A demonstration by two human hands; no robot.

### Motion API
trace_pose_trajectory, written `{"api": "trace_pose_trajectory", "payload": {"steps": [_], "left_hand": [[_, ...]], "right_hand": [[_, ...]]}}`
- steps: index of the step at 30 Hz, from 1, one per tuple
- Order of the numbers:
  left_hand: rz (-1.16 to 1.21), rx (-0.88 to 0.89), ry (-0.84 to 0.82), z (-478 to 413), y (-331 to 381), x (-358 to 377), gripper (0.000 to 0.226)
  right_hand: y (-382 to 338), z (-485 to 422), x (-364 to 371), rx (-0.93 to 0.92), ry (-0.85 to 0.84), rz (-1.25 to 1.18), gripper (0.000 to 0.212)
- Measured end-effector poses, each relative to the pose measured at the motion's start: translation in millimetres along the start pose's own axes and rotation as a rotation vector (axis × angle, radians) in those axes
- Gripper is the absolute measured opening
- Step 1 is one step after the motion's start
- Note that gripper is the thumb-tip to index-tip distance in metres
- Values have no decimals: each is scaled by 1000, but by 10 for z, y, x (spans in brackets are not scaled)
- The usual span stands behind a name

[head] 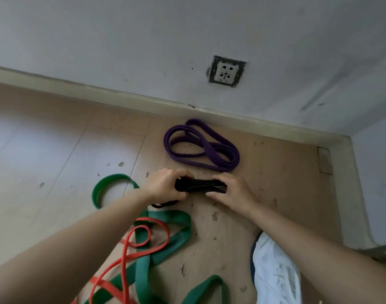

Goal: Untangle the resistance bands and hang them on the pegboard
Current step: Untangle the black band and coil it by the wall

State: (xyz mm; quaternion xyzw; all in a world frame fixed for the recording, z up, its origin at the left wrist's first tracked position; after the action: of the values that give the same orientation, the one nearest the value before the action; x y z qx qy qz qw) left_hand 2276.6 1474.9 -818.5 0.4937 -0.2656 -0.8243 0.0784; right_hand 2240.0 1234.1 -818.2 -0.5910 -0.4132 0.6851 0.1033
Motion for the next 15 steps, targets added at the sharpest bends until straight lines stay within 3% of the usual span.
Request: {"api": "trace_pose_trajectory", "payload": {"steps": [7,15], "left_hand": [[1,111,63,-193,-133,87,50],[-63,142,124,-142,-112,76,37]], "right_hand": [[206,4,238,-35,169,152,50],[219,18,193,-90,163,262,49]]}}
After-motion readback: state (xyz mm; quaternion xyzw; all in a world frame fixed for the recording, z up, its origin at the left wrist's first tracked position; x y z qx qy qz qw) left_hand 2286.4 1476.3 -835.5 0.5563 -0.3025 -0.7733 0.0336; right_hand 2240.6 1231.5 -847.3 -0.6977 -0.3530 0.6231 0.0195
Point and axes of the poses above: each hand's wrist, its own z-axis away from the middle knuckle, its own x-axis out of the palm, y = z × x, the point moved 2 cm from there along -z, towards the middle knuckle, and after that the axes turned 14 degrees about -x, right-handed, at the moved point
